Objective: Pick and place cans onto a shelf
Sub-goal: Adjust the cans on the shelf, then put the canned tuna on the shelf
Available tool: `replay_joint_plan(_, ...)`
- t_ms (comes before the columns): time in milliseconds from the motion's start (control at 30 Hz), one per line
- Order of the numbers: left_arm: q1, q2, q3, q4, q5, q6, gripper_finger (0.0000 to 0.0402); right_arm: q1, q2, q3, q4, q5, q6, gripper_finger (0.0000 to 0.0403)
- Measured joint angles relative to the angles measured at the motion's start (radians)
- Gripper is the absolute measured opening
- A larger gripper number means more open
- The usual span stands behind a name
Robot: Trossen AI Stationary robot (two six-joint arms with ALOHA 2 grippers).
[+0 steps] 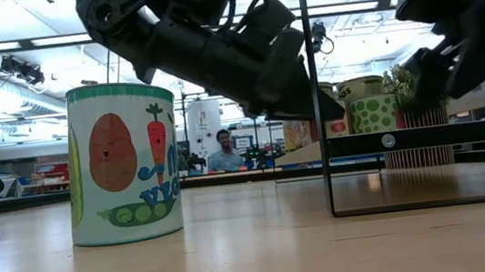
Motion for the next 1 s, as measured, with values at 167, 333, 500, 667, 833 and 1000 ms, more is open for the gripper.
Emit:
replay_joint_plan(167, -0.027, 0.000, 0.000, -0.047, 0.008, 0.040, 0.0126, 0.024, -0.020, 0.032, -0.155, -0.019, 0.045, 0.0352)
replay_joint_plan(333, -0.039, -0.002, 0.000, -0.105, 0.008, 0.049, 0.0126, 0.027, -0.048, 0.049, -0.271, -0.091, 0.106, 0.0352)
replay_joint_plan(500, -0.044, -0.004, 0.000, -0.142, 0.018, 0.034, 0.0126, 0.072, -0.066, 0.049, -0.347, -0.148, 0.172, 0.0352)
replay_joint_plan(667, -0.044, -0.005, 0.000, -0.152, 0.018, 0.026, 0.0126, 0.169, -0.055, 0.049, -0.399, -0.118, 0.253, 0.0352)
replay_joint_plan(833, -0.044, -0.005, 0.000, -0.155, 0.018, 0.027, 0.0126, 0.248, -0.030, 0.049, -0.440, -0.063, 0.307, 0.0352)
replay_joint_plan(1000, -0.044, -0.005, 0.000, -0.155, 0.019, 0.026, 0.0126, 0.292, 0.021, 0.049, -0.456, -0.059, 0.309, 0.0352)
